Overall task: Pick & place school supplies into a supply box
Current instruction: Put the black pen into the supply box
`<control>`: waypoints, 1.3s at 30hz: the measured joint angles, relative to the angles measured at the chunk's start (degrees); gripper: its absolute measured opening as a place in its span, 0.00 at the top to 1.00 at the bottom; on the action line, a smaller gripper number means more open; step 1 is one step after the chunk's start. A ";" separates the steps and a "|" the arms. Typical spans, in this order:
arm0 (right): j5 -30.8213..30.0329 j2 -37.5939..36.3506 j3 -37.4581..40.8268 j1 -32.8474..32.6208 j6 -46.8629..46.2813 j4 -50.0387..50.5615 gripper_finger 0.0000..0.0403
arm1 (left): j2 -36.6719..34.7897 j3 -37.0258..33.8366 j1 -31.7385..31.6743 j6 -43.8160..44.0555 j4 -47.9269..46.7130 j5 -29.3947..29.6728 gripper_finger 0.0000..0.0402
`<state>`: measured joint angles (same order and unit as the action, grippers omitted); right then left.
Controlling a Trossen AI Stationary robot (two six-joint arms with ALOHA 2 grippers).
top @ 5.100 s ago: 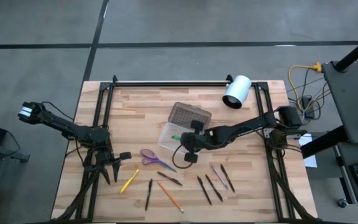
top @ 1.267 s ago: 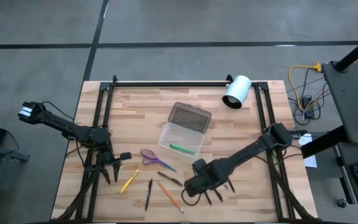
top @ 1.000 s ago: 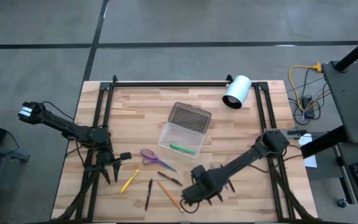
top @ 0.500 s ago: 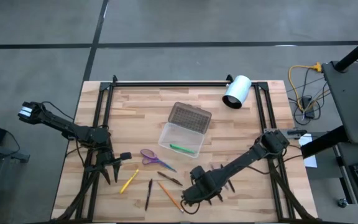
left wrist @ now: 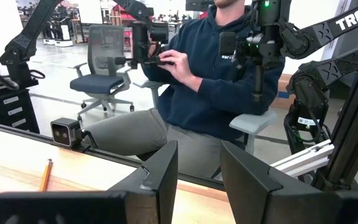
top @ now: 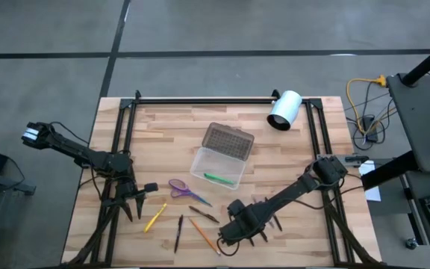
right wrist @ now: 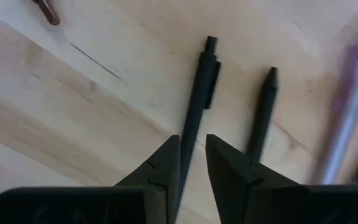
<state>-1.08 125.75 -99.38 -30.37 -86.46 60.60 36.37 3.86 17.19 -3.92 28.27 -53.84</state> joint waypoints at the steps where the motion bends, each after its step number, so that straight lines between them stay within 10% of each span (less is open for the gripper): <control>1: -0.02 0.00 0.58 0.00 0.00 -0.97 0.82 | 0.01 0.00 0.00 -0.01 0.00 0.00 0.74; 39: 1.22 -0.02 7.09 1.49 4.88 -6.40 0.84 | -0.02 -0.15 -0.02 0.02 -0.22 0.02 0.74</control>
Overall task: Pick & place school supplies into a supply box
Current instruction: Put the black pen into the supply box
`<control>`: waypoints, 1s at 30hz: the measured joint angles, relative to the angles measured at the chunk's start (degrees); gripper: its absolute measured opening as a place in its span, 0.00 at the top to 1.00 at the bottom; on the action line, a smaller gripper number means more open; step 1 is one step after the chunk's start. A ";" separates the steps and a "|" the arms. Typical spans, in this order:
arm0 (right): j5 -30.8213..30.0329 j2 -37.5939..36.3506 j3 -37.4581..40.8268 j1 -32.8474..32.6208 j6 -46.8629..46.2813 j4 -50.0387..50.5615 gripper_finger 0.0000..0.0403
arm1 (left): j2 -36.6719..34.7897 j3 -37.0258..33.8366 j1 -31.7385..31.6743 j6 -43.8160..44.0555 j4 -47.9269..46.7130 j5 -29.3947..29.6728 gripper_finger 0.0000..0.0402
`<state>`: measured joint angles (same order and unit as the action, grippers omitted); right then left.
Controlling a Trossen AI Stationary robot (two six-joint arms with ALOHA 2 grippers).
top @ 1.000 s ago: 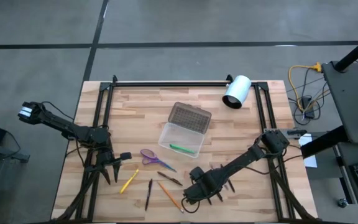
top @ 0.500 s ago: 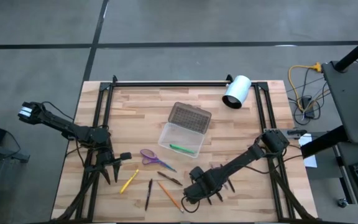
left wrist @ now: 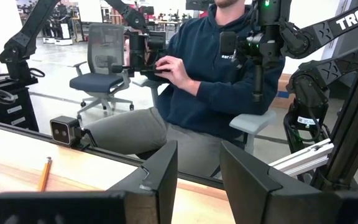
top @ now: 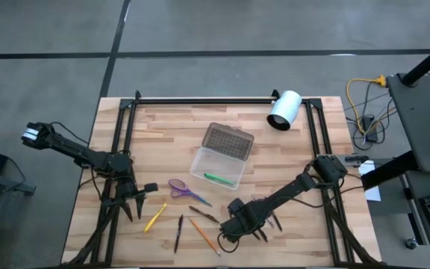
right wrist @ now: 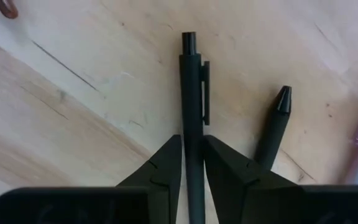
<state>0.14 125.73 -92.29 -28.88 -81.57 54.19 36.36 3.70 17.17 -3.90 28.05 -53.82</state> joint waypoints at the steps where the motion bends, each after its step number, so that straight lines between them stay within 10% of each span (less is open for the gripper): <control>1: -0.02 0.00 0.02 0.00 0.39 0.00 0.84 | 0.00 0.00 0.00 0.00 0.00 -0.02 0.74; 14: 0.81 0.24 -1.54 0.55 7.50 0.94 0.96 | 0.00 -0.04 0.02 0.00 0.01 0.00 0.74; 30: -17.03 0.35 -8.10 0.98 24.78 1.41 0.96 | 0.00 -0.09 0.00 0.00 0.04 0.00 0.74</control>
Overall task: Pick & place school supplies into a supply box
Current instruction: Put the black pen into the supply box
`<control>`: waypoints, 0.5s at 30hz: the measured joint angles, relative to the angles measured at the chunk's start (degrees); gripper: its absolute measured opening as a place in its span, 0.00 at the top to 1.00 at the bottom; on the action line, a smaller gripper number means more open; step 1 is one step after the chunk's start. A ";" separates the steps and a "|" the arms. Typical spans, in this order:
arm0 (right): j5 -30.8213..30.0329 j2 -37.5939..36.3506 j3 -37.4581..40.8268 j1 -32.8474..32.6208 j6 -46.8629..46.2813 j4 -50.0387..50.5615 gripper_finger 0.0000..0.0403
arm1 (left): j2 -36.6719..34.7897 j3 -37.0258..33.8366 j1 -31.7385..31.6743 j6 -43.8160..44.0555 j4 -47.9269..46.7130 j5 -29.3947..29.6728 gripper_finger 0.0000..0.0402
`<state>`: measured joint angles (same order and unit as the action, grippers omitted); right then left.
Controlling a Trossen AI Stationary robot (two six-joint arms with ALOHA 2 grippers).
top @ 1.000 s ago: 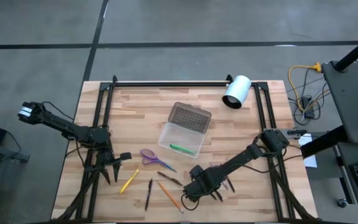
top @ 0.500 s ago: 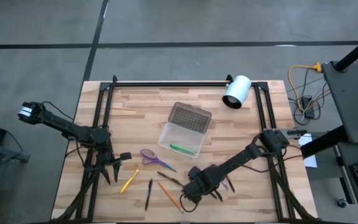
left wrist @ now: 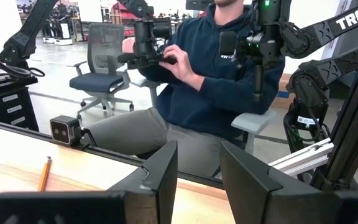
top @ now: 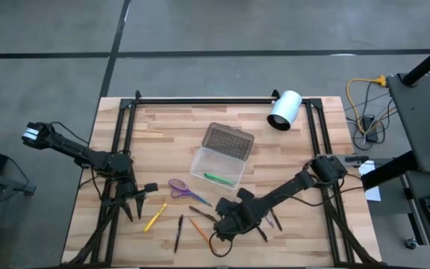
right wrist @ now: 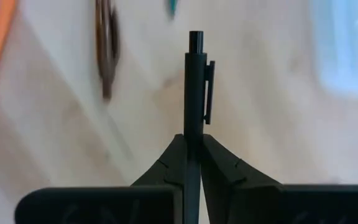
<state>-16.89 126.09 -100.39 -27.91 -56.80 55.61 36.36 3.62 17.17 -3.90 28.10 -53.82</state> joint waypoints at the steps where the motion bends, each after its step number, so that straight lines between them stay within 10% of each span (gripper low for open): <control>1: -1.29 0.00 -0.29 0.14 1.20 0.03 0.97 | 0.00 0.00 0.01 0.00 0.00 0.00 0.74; 15: -22.24 -0.23 -2.46 2.63 16.62 -0.75 0.97 | 0.02 0.00 0.02 0.00 0.00 0.00 0.74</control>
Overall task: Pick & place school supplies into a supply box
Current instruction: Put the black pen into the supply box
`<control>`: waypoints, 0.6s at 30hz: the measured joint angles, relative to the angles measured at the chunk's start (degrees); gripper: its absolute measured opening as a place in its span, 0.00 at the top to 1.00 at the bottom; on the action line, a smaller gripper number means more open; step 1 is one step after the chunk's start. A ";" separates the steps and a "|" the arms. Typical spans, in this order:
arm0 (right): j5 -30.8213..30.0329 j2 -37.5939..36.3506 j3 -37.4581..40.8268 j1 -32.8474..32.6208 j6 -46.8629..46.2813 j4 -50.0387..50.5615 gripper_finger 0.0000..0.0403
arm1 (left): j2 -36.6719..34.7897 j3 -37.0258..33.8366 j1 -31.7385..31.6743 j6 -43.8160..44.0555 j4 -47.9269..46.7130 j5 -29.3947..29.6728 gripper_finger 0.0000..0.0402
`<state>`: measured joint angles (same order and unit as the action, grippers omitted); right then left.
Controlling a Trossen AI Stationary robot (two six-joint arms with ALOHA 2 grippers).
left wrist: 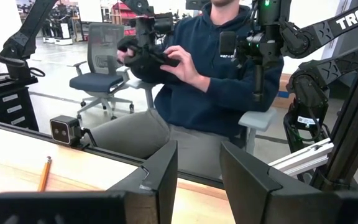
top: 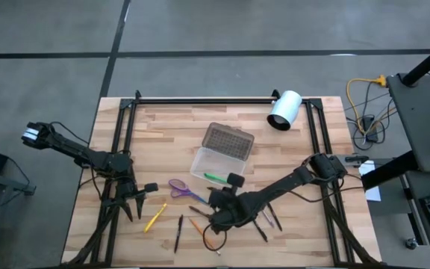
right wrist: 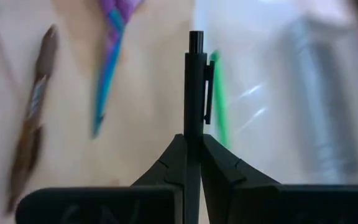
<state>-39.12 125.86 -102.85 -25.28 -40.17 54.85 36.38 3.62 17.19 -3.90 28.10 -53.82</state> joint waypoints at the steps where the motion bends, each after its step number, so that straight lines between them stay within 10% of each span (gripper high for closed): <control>1: -2.07 -0.02 -0.10 0.00 1.04 -0.15 0.97 | 0.00 0.00 -0.01 0.00 0.00 0.00 0.74; 18: -26.80 -0.08 0.79 1.95 7.95 -1.77 0.97 | 0.00 -0.02 0.00 0.00 0.00 0.00 0.74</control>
<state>-65.92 125.78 -102.06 -23.33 -32.23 53.08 36.38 3.60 17.19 -3.90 28.10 -53.82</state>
